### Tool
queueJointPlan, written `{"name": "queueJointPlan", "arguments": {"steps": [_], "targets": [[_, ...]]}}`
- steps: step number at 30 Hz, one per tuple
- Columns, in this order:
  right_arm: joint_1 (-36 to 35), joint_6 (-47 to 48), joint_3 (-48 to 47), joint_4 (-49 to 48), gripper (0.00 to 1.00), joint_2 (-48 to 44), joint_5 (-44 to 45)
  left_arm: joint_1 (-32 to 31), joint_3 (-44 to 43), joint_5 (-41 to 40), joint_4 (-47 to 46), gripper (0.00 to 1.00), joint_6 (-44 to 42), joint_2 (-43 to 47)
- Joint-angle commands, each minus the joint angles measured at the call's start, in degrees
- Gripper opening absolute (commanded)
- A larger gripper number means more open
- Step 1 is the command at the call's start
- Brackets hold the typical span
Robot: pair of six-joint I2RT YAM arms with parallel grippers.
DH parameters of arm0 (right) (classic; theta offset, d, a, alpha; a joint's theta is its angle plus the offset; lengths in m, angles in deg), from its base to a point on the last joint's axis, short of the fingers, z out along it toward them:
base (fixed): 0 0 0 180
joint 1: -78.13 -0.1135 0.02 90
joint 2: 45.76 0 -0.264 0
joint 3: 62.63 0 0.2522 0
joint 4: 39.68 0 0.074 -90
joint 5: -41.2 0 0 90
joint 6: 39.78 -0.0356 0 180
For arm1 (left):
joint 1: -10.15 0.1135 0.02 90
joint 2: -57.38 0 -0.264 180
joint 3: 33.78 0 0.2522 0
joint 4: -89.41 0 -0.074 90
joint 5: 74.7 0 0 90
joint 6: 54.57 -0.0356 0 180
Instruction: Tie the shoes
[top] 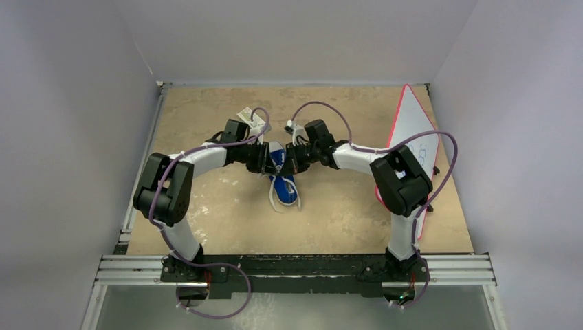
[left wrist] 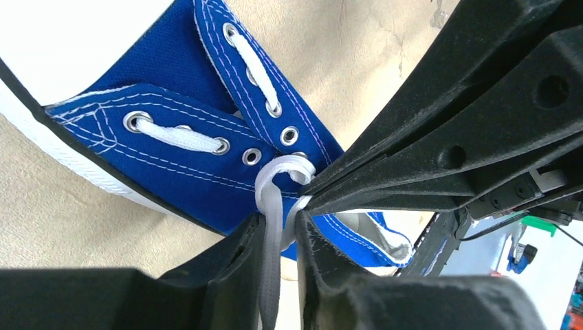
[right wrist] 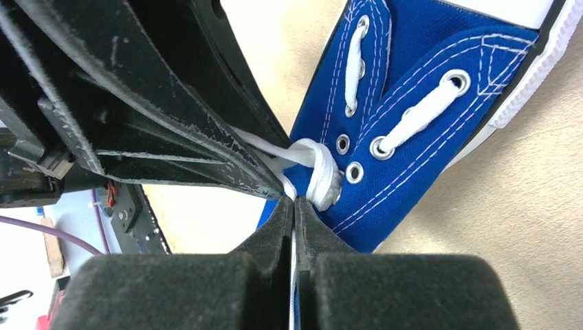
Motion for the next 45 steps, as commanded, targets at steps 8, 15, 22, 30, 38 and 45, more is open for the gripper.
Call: {"name": "queueJointPlan", "arguments": {"steps": [8,15,22,30,38,45], "targets": [[0.9,-2.2,3.0,-2.9,0.32,-7.2,-1.8,-0.1,-2.5,-1.9,1.0,0.04,-0.2,-2.4],[2.2,1.2,-0.8,1.6,0.39,-6.0,0.6,0.0,-2.9,-1.9,0.6,0.03,0.6,-2.1],[2.2,4.8,-6.6,5.1,0.3,-1.2,-0.7,-0.1,-3.1,-1.6,0.6,0.03,0.9,-1.4],[2.1,5.1,-7.9,3.7,0.29,1.6,-0.8,0.0,-3.6,-1.4,1.0,0.02,0.9,-1.0],[2.0,5.3,-8.4,3.5,0.29,2.9,-0.7,0.0,-4.0,-1.3,0.9,0.02,1.6,-0.2],[0.1,10.0,-10.7,8.7,0.3,2.5,5.7,0.0,-3.9,-0.7,-0.2,0.01,2.8,0.4]]}}
